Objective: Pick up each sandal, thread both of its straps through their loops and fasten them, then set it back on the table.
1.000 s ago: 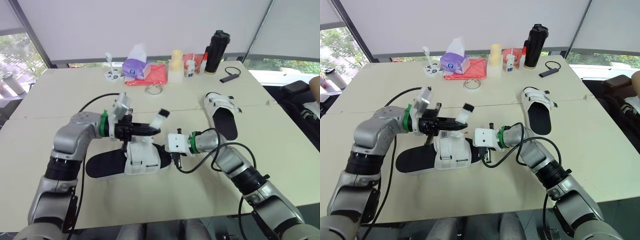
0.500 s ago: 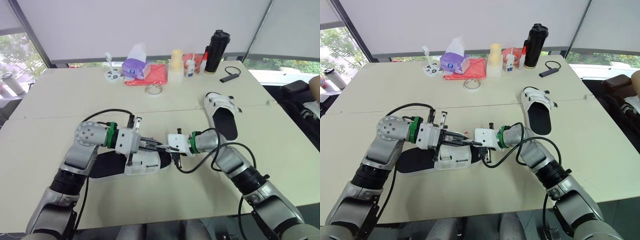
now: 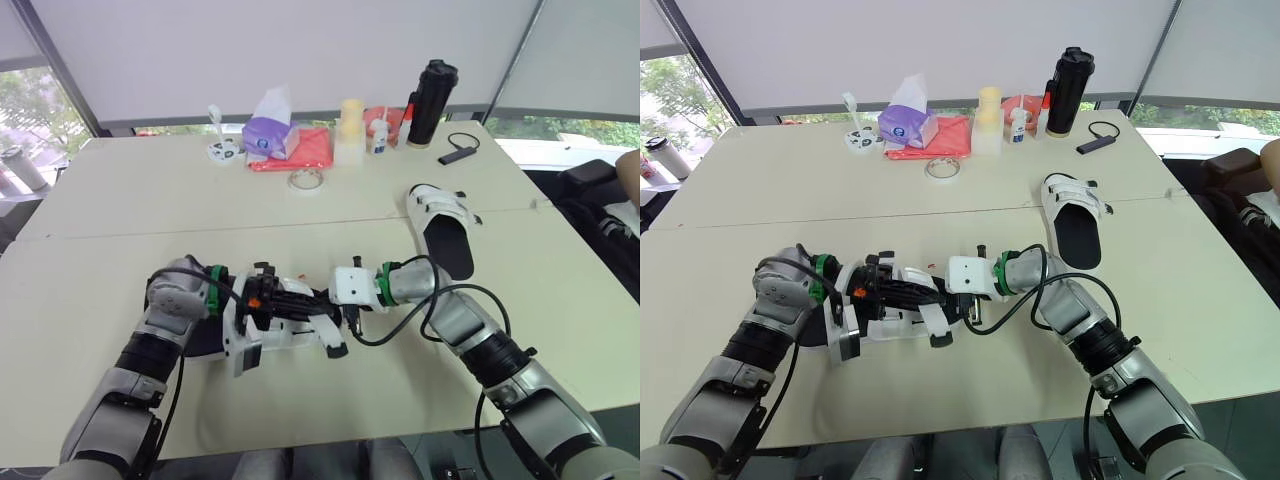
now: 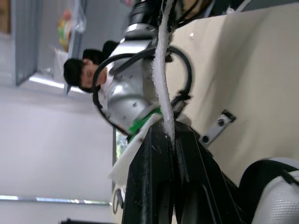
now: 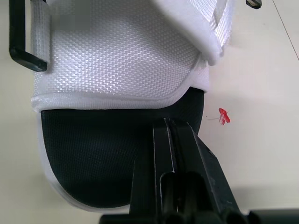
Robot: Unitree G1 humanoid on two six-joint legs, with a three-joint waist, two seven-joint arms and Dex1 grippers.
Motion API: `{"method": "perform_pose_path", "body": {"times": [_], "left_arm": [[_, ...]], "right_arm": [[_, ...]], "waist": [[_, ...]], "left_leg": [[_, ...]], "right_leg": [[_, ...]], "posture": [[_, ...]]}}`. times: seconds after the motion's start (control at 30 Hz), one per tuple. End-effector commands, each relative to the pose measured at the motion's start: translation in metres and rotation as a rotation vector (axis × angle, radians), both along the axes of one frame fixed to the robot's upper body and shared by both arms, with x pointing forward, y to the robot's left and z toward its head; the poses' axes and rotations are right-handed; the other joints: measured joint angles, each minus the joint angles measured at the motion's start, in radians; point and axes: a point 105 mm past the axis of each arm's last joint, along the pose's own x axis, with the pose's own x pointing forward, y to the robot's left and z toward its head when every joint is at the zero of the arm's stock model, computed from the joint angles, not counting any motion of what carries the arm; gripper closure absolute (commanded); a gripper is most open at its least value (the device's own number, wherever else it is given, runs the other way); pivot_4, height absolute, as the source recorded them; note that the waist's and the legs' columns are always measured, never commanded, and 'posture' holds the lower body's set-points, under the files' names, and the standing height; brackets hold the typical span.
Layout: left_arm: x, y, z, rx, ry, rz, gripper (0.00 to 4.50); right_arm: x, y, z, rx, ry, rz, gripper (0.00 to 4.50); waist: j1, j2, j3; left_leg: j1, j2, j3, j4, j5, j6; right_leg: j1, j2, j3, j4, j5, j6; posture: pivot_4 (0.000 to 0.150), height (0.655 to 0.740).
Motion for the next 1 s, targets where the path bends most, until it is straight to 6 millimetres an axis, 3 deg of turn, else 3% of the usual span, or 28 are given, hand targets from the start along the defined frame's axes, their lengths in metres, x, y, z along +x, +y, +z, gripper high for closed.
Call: {"method": "perform_pose_path", "body": {"times": [0.03,0.27,0.57,0.7,1.0], "left_arm": [[-0.008,0.002,-0.004,-0.015,-0.043,-0.036,4.47],[-0.014,0.003,-0.006,0.001,0.008,-0.054,4.47],[-0.039,0.009,-0.016,0.102,0.132,-0.124,0.20],[-0.052,0.024,-0.032,0.204,0.214,-0.119,0.09],[-0.051,0.061,-0.044,0.289,0.284,0.009,0.09]], "right_arm": [[0.002,-0.008,-0.017,-0.066,0.038,-0.025,4.50],[0.003,-0.007,-0.016,-0.070,0.035,-0.018,4.50],[0.006,-0.006,-0.017,-0.073,0.029,-0.012,4.50],[0.008,-0.005,-0.016,-0.073,0.026,-0.009,4.50],[0.009,0.000,-0.016,-0.067,0.022,0.006,4.50]], "waist": [[0.000,0.000,0.000],[0.000,0.000,0.000],[-0.004,0.001,0.000],[-0.004,0.002,0.000],[-0.005,0.002,0.000]], "left_leg": [[0.000,0.000,0.000,0.000,0.000,0.000],[0.000,0.000,0.000,0.000,0.000,0.000],[0.000,0.001,0.000,0.000,0.000,0.000],[0.000,0.001,0.000,-0.001,0.000,0.000],[0.001,0.004,0.001,-0.001,0.000,0.000]], "right_leg": [[0.000,0.000,0.000,0.000,0.000,0.000],[0.000,0.000,0.000,0.000,0.000,0.000],[0.000,0.001,0.000,0.000,-0.001,-0.002],[0.000,0.001,0.000,0.001,-0.002,-0.003],[0.000,0.003,0.000,0.001,-0.002,-0.004]], "posture": [[0.150,0.7400],[0.150,0.7400],[0.150,0.7400],[0.150,0.7400],[0.150,0.7400]]}}
